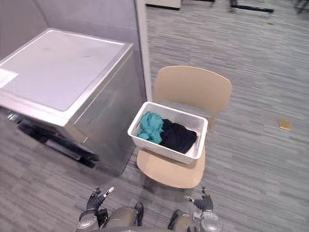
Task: Pick up the laundry basket with both hands and put the clothes into the washing machine.
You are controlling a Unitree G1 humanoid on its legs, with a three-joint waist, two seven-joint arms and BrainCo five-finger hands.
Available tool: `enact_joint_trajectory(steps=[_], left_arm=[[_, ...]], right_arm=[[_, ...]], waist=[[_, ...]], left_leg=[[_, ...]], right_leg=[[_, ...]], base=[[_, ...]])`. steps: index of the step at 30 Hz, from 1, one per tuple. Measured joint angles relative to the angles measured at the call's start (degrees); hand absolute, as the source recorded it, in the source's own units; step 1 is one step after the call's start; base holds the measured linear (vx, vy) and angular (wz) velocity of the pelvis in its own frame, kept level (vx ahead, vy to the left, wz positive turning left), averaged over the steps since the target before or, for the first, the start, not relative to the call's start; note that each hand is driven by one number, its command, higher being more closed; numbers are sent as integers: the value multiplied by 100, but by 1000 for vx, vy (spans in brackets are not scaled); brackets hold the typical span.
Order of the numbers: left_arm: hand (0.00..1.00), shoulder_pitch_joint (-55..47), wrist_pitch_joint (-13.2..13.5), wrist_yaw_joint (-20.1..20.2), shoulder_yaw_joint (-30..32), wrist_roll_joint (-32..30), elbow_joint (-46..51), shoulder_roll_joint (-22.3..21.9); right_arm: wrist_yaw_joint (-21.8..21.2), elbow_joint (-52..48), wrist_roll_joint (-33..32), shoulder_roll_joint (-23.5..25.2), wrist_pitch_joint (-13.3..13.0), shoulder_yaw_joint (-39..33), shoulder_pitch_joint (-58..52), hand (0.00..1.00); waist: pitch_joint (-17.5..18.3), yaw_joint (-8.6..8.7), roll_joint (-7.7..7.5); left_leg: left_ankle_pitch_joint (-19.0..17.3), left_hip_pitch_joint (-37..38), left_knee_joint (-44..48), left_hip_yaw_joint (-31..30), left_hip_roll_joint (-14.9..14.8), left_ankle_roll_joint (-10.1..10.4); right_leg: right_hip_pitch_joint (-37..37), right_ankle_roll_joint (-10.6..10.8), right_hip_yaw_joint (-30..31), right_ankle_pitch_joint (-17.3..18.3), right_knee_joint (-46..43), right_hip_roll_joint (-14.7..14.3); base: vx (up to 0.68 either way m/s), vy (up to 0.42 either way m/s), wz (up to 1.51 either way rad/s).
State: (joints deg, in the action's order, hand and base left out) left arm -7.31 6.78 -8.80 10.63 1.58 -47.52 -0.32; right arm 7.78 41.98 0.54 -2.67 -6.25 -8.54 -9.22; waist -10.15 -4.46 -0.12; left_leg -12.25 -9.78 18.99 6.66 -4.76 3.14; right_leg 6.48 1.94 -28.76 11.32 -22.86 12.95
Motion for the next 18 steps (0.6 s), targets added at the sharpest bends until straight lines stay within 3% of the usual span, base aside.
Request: enact_joint_trajectory(steps=[4,5,6,7,8,9,10,11,12,14,15,17,18], left_arm=[[0,30,18,-20,-5,-20,-259,173],[0,58,16,-57,-2,-138,-315,201],[0,67,17,-93,-49,-202,-363,198],[0,105,5,-123,-246,-261,-504,182],[0,131,8,-133,-400,-299,-504,244],[0,134,11,-128,-475,-342,-499,332],[0,166,10,-122,-647,-394,-496,506],[0,182,11,-121,-683,-460,-486,535],[0,181,12,-122,-726,-463,-487,573],[0,175,13,-124,-802,-520,-488,565],[0,170,15,-122,-905,-612,-479,580],[0,181,10,-125,-1050,-636,-476,667],[0,181,8,-128,-1052,-636,-477,778]], right_arm=[[97,560,22,-233,7,2,566,0],[124,708,68,-338,14,3,662,0],[141,745,71,-383,18,0,656,0],[180,862,57,-504,25,-7,678,0],[201,995,41,-415,53,1,660,0],[188,1053,38,-337,53,9,648,0],[188,1121,8,-194,55,-6,614,0],[175,1131,5,-147,58,-6,552,0],[161,1136,6,-136,59,-6,543,0],[78,1207,6,-147,95,25,677,0],[72,1224,8,-146,147,86,748,0],[68,1222,8,-46,179,289,777,0],[59,1221,8,33,181,452,814,0]], waist=[[14,63,-26],[30,61,1],[71,64,61],[185,110,220],[241,181,0],[261,212,-95],[261,251,-245],[276,258,-284],[261,258,-270],[194,214,-101],[151,233,4],[105,298,29],[94,369,-61]], left_leg=[[11,1,289,742,-839,-29],[58,77,192,781,-1143,9],[141,121,44,768,-1241,46],[501,176,-230,762,-1290,663],[475,196,-284,761,-944,525],[473,184,-249,731,-778,510],[322,98,-17,647,-487,342],[96,40,250,602,-322,209],[-33,36,369,596,-268,147],[-258,87,541,569,-142,-35],[-307,224,459,468,-30,-126],[-249,389,290,265,104,-267],[-154,461,148,83,197,-331]], right_leg=[[-35,250,-46,-147,1,353],[-41,474,21,-276,61,513],[-53,581,36,-343,133,529],[-131,853,54,-504,327,588],[-241,1042,228,-628,663,742],[-327,1033,320,-714,857,795],[-506,1037,369,-888,1037,999],[-574,1071,382,-1027,950,1206],[-579,1020,394,-1108,827,1307],[-323,357,517,-1409,59,1563],[6,-596,698,-1603,-624,1699],[390,-90,1268,-866,-1389,1399],[418,79,1635,-395,-1476,848]], base=[[3,98,31],[-33,276,6],[-25,425,17],[12,362,32],[77,426,43],[97,400,60],[109,457,58],[64,393,50],[45,387,23],[6,329,14],[62,374,38],[99,267,67],[110,67,97]])
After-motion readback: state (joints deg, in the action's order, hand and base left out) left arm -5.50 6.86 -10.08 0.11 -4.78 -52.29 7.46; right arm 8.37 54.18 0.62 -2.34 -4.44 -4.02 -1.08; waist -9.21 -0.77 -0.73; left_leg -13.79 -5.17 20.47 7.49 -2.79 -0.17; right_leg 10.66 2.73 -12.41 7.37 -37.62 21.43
